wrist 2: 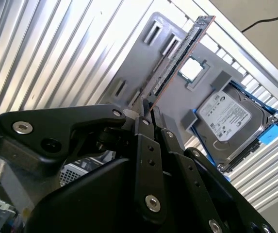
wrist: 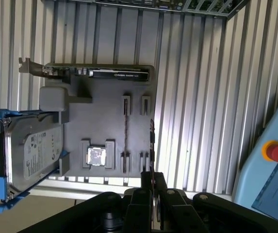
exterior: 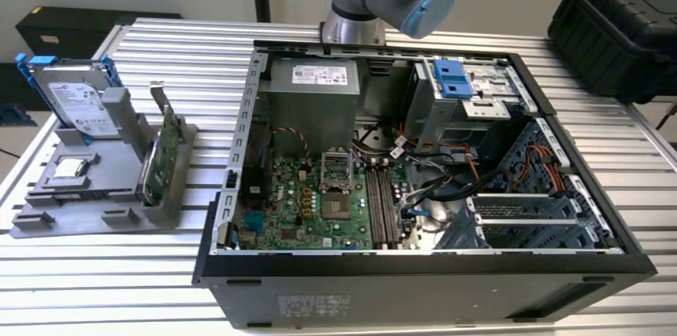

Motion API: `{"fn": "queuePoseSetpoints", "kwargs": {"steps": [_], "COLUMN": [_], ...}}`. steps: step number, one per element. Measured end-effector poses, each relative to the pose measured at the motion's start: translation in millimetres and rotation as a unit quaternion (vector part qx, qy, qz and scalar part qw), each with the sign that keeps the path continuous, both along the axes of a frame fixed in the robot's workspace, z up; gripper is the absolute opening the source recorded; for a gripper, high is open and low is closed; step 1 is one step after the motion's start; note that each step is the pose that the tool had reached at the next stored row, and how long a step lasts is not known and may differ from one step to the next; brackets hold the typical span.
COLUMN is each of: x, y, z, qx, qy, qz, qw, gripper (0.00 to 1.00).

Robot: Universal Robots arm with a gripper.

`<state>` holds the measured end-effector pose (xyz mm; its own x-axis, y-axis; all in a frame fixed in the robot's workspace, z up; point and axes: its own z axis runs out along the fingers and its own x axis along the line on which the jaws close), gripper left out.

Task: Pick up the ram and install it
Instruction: 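Pick up the ram and move it above insertion slot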

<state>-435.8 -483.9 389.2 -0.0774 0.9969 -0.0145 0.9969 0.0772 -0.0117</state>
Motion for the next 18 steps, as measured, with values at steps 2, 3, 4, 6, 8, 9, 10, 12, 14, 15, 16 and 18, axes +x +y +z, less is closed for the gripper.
{"fn": "queuePoseSetpoints", "kwargs": {"steps": [2, 3, 4, 6, 8, 9, 10, 12, 14, 15, 16, 18], "x": [-0.2, -0.3, -0.4, -0.6, -0.8, -0.9, -1.0, -1.2, -1.4, -1.5, -1.6, -1.8], "y": [0.0, 0.0, 0.0, 0.0, 0.0, 0.0, 0.0, 0.0, 0.0, 0.0, 0.0, 0.0], "z": [1.6, 2.4, 3.3, 4.8, 6.4, 7.2, 8.0, 9.6, 11.2, 11.9, 12.6, 14.1], "qx": [0.0, 0.0, 0.0, 0.0, 0.0, 0.0, 0.0, 0.0, 0.0, 0.0, 0.0, 0.0], "qy": [-0.0002, -0.0003, -0.0003, -0.0005, -0.0006, -0.0007, -0.0008, -0.0009, -0.001, -0.0011, -0.0012, -0.0013], "qz": [0.0, 0.0, 0.0, 0.0, 0.0, 0.0, 0.0, 0.0, -0.001, -0.001, -0.001, -0.001], "qw": [1.0, 1.0, 1.0, 1.0, 1.0, 1.0, 1.0, 1.0, 1.0, 1.0, 1.0, 1.0], "gripper": [0.0, 0.0, 0.0, 0.0, 0.0, 0.0, 0.0, 0.0, 0.0, 0.0, 0.0, 0.0]}}
